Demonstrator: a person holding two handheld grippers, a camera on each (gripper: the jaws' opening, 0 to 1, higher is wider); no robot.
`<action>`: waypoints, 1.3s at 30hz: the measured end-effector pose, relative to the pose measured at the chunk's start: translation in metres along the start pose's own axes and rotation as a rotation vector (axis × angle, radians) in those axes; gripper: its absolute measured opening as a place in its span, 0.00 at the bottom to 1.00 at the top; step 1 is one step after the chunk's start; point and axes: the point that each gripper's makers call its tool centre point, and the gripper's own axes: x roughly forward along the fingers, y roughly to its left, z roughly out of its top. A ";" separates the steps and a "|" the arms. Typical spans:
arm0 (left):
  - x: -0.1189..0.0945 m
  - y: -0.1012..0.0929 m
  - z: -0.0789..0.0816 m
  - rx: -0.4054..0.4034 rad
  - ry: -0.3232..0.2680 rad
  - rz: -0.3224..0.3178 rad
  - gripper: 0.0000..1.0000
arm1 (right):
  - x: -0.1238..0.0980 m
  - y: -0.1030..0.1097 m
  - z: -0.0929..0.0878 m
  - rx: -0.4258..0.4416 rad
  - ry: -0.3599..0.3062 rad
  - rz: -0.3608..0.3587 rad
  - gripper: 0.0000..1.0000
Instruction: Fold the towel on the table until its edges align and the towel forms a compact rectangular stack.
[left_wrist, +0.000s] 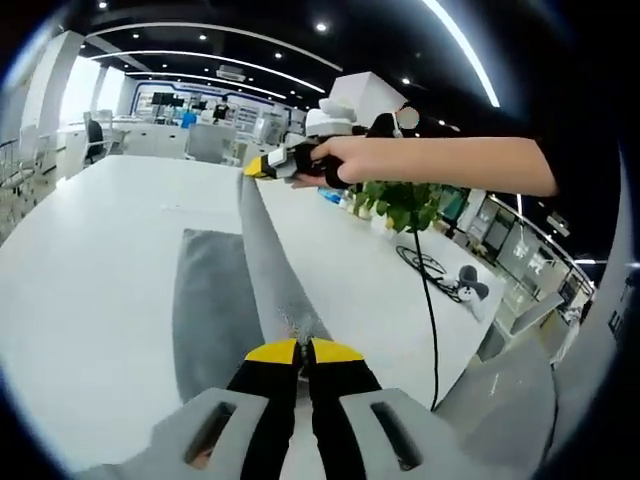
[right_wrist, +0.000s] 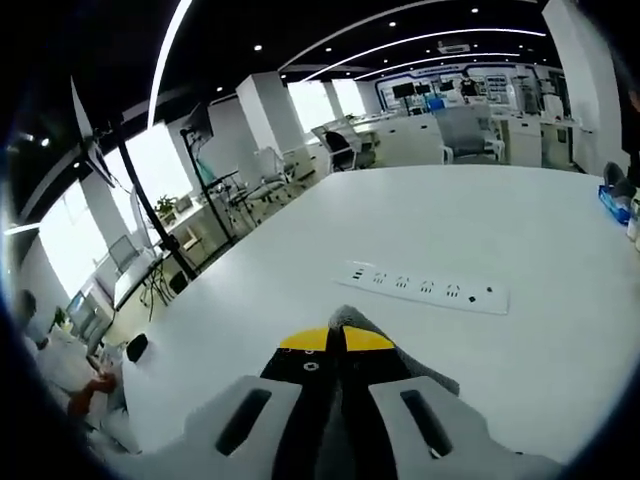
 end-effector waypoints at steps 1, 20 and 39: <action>-0.001 0.002 -0.001 -0.001 0.001 0.005 0.04 | 0.003 0.002 -0.001 0.002 0.001 0.006 0.00; 0.005 0.059 -0.051 -0.089 0.087 0.110 0.04 | 0.060 0.012 -0.040 -0.002 0.090 0.009 0.00; 0.011 0.085 -0.082 -0.172 0.127 0.151 0.04 | 0.091 0.020 -0.066 -0.116 0.154 0.022 0.01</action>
